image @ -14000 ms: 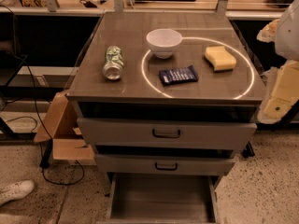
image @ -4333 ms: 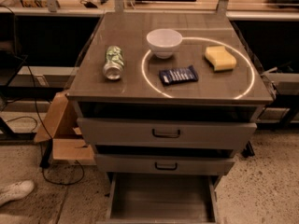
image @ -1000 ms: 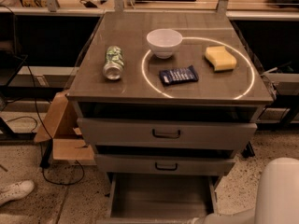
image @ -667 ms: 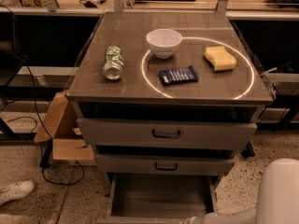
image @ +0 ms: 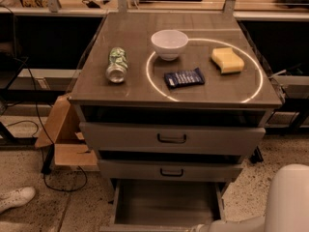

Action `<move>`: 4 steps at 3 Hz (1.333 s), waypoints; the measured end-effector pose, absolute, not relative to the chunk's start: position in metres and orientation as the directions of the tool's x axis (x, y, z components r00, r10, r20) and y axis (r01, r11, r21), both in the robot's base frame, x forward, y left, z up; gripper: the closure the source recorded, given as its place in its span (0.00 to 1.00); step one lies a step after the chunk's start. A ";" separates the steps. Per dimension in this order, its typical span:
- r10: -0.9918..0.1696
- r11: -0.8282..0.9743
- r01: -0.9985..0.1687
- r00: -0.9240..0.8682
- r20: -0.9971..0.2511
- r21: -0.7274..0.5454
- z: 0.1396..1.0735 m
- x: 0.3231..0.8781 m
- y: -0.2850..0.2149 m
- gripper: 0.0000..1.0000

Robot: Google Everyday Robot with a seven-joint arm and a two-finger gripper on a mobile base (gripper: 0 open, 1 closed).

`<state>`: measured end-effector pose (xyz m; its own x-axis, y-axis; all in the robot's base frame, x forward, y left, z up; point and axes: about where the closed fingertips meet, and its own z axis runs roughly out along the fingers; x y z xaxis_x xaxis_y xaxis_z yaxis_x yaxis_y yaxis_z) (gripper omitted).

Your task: Close bottom drawer

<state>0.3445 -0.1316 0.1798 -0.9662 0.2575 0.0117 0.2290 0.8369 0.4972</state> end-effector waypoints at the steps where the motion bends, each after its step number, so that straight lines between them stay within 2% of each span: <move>1: 0.257 0.837 0.229 -0.966 0.012 0.497 0.180 0.344 -0.132 0.35; 2: 0.257 0.837 0.229 -0.966 0.012 0.497 0.180 0.344 -0.132 0.12; 3: 0.257 0.837 0.229 -0.966 0.012 0.497 0.180 0.344 -0.132 0.00; 4: 0.257 0.837 0.229 -0.966 0.012 0.497 0.180 0.344 -0.132 0.00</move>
Offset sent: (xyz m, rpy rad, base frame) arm 0.0000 0.0000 0.0000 0.0000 0.0000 0.0000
